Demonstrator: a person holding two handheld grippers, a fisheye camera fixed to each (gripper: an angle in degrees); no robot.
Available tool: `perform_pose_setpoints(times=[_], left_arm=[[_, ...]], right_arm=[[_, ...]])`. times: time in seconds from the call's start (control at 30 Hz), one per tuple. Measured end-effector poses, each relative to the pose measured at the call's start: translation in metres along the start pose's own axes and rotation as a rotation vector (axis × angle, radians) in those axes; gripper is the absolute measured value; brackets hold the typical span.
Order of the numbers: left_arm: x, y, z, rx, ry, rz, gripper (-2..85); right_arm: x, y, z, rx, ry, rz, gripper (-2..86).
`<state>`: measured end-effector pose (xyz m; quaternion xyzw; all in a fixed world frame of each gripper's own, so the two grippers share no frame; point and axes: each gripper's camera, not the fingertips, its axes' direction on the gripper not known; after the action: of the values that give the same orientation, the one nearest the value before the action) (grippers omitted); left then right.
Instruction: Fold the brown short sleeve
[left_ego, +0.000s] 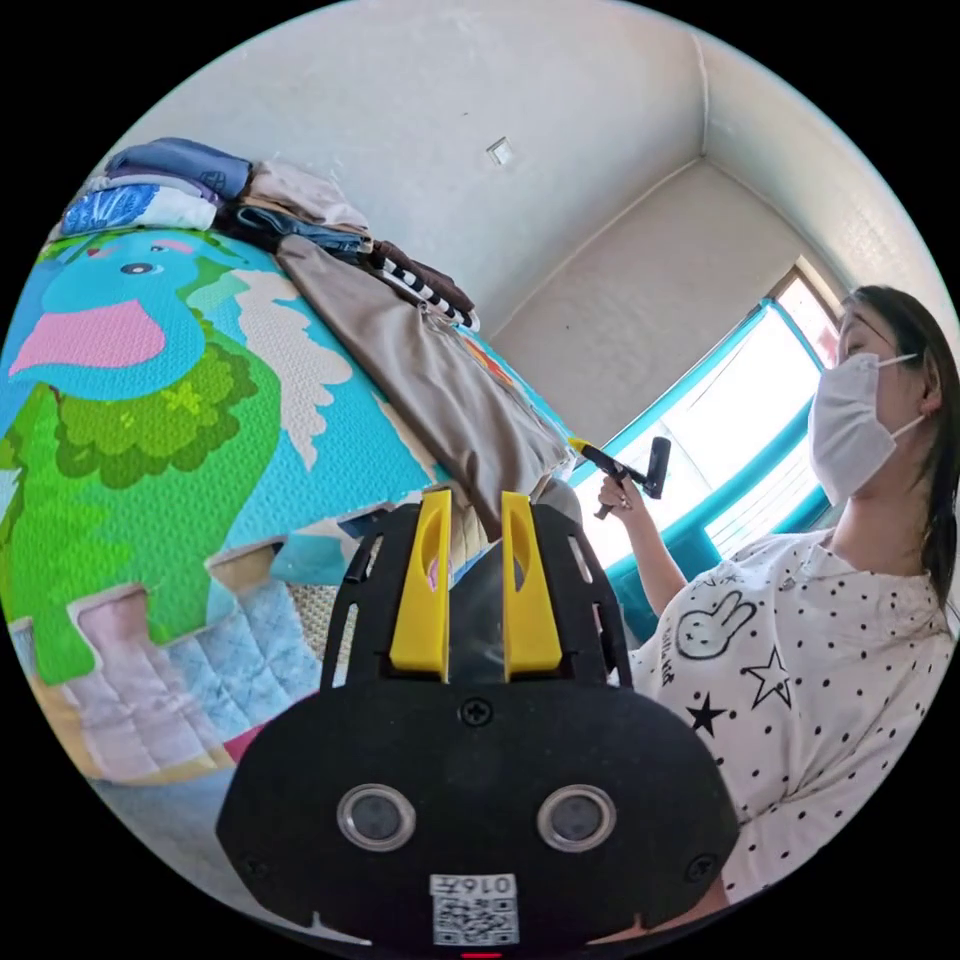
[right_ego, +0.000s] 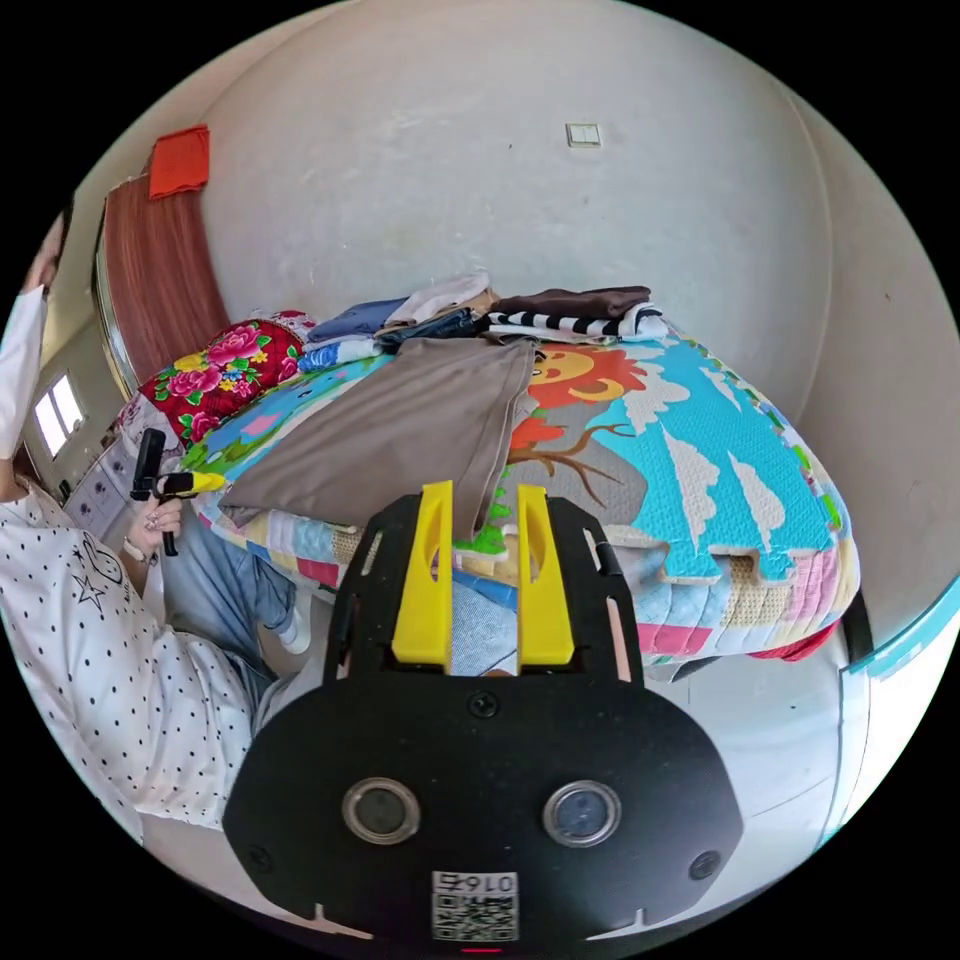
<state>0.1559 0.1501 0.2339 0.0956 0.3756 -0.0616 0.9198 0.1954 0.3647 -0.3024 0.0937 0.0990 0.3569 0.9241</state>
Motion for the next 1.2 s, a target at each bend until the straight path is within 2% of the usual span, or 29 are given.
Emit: perform_pose_setpoints(times=[0.13,0.2,0.3,0.5,0.8,1.2], left_arm=[[0.001,-0.003,0.018,-0.033,0.011,-0.002,7.8],[0.001,-0.003,0.025,-0.034,0.027,-0.01,7.7],[0.0,-0.002,0.026,-0.043,0.027,-0.014,7.7],[-0.009,0.001,0.017,-0.043,-0.002,-0.031,7.6],[-0.011,-0.004,0.008,-0.044,0.004,0.001,7.5],[-0.025,-0.001,-0.008,-0.053,0.007,-0.011,7.4]], right_arm=[[0.018,0.026,-0.01,-0.051,-0.033,0.004,7.6],[0.025,0.046,-0.024,-0.027,0.03,0.005,2.0],[0.031,0.069,-0.048,-0.017,0.077,-0.024,0.5],[0.054,0.114,-0.095,0.047,0.017,0.003,0.6],[0.071,0.16,-0.106,0.007,-0.045,-0.002,5.1],[0.046,0.213,-0.123,-0.014,0.049,-0.054,-0.1]])
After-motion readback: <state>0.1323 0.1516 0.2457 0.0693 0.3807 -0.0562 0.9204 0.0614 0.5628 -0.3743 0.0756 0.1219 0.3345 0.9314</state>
